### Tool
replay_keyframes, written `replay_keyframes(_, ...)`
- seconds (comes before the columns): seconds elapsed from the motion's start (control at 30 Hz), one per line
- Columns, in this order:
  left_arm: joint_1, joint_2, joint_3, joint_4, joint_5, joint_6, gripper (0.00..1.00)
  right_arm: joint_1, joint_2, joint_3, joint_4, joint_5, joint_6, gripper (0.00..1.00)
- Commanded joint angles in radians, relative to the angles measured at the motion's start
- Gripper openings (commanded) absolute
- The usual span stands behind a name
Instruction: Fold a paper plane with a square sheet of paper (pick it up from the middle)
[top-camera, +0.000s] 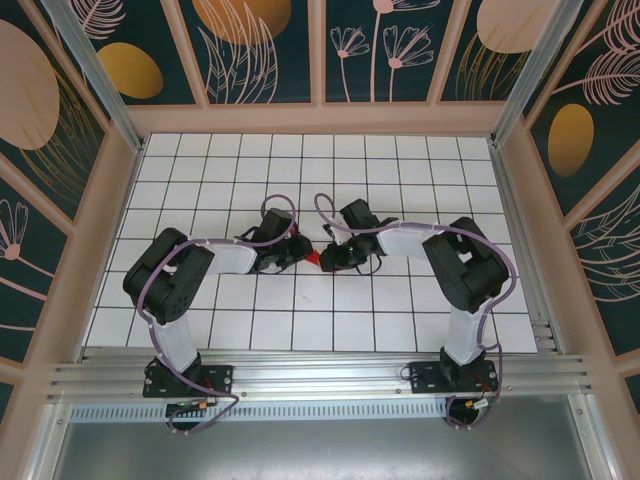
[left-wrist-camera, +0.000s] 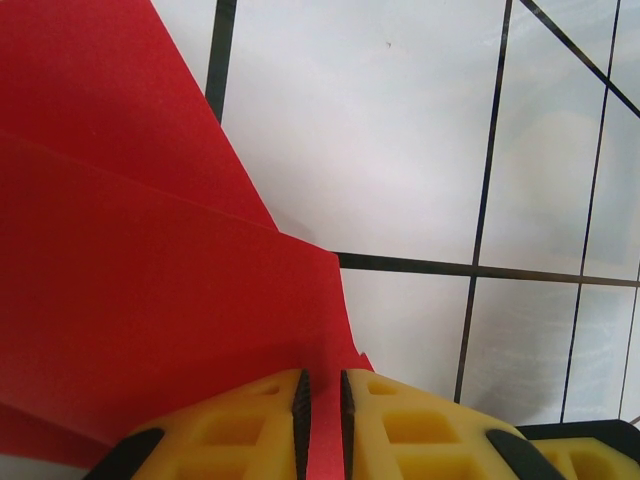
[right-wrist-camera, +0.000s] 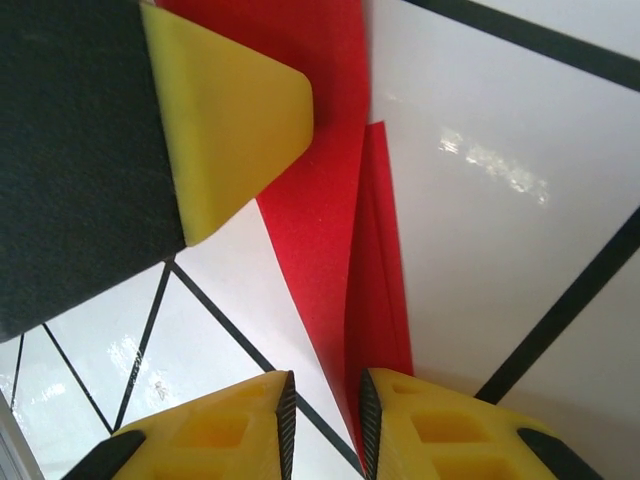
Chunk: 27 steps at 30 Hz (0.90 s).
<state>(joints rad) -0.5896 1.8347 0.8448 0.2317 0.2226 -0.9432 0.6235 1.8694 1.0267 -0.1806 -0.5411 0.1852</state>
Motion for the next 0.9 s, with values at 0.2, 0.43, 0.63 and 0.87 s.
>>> replay_keyframes(0.2,0.010,0.035,-0.010,-0.097,-0.088,0.029,0.20,0.004,0.048,0.026,0.012,-0.038,-0.028,0.06)
replay_keyframes(0.43,0.010,-0.038,-0.022,-0.067,-0.079,0.047,0.24,-0.025,0.013,-0.019,0.127,-0.199,0.055,0.00)
replay_keyframes(0.63,0.010,-0.114,-0.072,0.064,-0.011,0.044,0.31,-0.058,0.020,-0.054,0.236,-0.304,0.183,0.00)
replay_keyframes(0.87,0.011,-0.114,-0.119,0.159,0.052,0.041,0.32,-0.071,0.060,-0.084,0.305,-0.342,0.286,0.00)
